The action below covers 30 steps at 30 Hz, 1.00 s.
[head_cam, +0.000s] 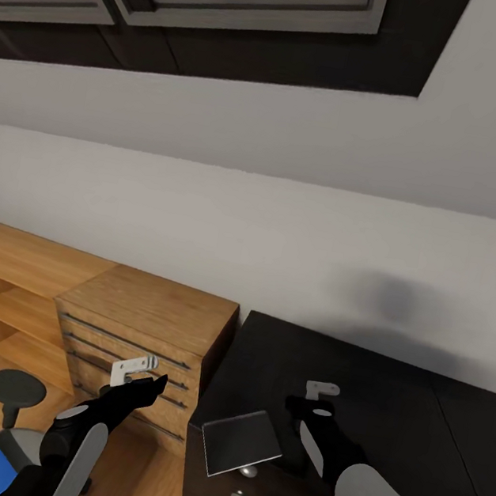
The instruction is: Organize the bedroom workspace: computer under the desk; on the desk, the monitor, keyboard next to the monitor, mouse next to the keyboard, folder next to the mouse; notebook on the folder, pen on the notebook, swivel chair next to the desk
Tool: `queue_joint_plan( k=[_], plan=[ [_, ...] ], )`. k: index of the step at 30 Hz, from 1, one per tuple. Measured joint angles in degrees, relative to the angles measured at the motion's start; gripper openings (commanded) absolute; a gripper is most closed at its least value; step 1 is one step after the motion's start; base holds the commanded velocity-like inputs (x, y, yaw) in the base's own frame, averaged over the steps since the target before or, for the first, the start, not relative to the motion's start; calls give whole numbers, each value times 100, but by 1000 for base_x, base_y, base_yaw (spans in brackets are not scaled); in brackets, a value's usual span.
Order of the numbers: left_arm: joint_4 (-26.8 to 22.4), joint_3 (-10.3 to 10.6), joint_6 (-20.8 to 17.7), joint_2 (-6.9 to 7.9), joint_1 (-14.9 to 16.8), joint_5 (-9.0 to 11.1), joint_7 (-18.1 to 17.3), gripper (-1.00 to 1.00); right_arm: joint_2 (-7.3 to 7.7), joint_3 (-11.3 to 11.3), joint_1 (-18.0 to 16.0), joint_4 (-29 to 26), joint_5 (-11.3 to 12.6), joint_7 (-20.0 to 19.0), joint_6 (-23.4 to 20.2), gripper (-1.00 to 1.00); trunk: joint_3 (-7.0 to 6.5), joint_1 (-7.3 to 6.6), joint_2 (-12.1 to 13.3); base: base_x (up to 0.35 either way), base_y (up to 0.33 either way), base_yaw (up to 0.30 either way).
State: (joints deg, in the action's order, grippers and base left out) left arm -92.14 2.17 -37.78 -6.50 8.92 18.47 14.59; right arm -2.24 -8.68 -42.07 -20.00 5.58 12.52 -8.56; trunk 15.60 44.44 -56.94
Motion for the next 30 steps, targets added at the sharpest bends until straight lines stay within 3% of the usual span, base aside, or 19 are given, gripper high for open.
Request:
queue_joint_plan(
  k=[30],
  plan=[
    [-8, 0, 0, 0, 0, 0, 0, 100, -4, 12, 0, 7, 24, -3, -385, 100, 539, 659, -1204, 0, 0, 0]
  ],
)
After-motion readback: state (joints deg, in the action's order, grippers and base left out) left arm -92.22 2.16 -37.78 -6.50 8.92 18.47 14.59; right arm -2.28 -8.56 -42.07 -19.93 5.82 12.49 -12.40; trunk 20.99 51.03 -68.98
